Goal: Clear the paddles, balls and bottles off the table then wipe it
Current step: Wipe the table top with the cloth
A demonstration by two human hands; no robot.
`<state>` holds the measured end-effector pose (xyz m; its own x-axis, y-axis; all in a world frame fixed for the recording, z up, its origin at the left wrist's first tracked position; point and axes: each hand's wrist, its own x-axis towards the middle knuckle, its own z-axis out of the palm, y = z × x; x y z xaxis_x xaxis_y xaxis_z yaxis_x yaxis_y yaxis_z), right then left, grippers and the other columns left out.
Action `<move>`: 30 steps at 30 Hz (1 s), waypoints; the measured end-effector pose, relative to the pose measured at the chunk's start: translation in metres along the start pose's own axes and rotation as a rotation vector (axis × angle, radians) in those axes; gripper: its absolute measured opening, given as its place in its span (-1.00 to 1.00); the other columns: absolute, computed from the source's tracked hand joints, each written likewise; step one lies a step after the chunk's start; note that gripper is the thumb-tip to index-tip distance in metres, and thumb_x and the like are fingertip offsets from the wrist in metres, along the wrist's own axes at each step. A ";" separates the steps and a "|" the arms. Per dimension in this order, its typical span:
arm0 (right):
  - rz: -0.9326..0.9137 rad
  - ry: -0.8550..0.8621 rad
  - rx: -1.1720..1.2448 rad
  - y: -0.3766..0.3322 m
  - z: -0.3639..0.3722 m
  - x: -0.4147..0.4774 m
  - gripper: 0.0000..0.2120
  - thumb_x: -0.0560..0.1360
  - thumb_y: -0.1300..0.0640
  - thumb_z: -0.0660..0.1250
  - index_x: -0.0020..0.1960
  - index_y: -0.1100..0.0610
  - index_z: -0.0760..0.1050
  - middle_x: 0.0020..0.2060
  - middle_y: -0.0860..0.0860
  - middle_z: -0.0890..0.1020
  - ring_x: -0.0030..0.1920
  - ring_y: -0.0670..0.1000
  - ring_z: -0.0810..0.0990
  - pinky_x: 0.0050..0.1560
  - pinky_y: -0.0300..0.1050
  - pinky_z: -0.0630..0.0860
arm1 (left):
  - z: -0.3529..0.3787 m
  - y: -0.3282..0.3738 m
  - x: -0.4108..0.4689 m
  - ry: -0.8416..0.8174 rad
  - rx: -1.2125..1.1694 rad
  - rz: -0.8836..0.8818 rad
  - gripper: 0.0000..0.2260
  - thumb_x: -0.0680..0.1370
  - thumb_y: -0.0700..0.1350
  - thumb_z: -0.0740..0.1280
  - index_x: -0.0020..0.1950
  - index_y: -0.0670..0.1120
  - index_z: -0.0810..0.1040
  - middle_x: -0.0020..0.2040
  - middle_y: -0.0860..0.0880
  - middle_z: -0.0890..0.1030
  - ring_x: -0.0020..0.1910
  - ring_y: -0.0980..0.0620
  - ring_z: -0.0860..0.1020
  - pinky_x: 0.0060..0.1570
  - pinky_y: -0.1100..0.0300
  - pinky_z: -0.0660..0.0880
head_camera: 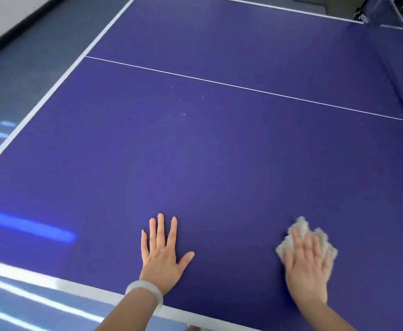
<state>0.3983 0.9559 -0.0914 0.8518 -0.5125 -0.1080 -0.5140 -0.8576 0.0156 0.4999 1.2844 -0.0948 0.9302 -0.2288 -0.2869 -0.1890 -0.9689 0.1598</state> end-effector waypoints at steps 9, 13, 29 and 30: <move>-0.461 0.007 -0.052 -0.122 -0.007 -0.057 -0.41 0.58 -0.03 -0.01 0.59 0.05 0.06 0.58 0.06 0.05 0.56 0.23 -0.01 0.47 0.39 0.00 | 0.000 -0.002 0.001 -0.008 -0.002 -0.002 -0.23 0.52 0.44 -0.17 0.61 0.01 0.06 0.60 -0.16 0.08 0.57 -0.19 -0.01 0.48 -0.11 -0.16; -0.668 0.007 -0.012 -0.075 0.005 -0.080 -0.38 0.54 -0.06 0.14 0.57 0.02 0.14 0.57 0.02 0.13 0.56 0.13 0.10 0.41 0.26 0.17 | 0.005 -0.004 0.001 0.031 -0.023 0.005 -0.23 0.51 0.45 -0.15 0.61 0.06 -0.08 0.62 -0.11 -0.04 0.59 -0.17 -0.09 0.51 -0.15 -0.10; -0.443 0.043 0.029 -0.004 0.013 -0.114 -0.47 0.63 -0.04 -0.01 0.58 0.03 0.10 0.58 0.02 0.10 0.57 0.15 0.05 0.45 0.28 0.14 | 0.012 0.108 -0.056 -0.128 0.098 0.232 -0.21 0.39 0.34 0.10 0.50 -0.11 0.27 0.52 -0.25 0.27 0.47 -0.30 0.30 0.36 -0.23 0.17; -0.495 0.060 0.037 0.013 0.014 -0.119 -0.48 0.64 -0.03 -0.01 0.58 0.02 0.11 0.57 0.00 0.10 0.57 0.14 0.05 0.44 0.26 0.17 | 0.015 0.110 -0.061 -0.130 0.094 0.246 -0.20 0.40 0.34 0.09 0.51 -0.11 0.24 0.52 -0.25 0.26 0.47 -0.31 0.29 0.36 -0.24 0.15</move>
<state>0.2891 1.0060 -0.0919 0.9983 -0.0465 -0.0359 -0.0486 -0.9971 -0.0583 0.4171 1.1902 -0.0741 0.8059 -0.4620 -0.3702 -0.4378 -0.8860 0.1527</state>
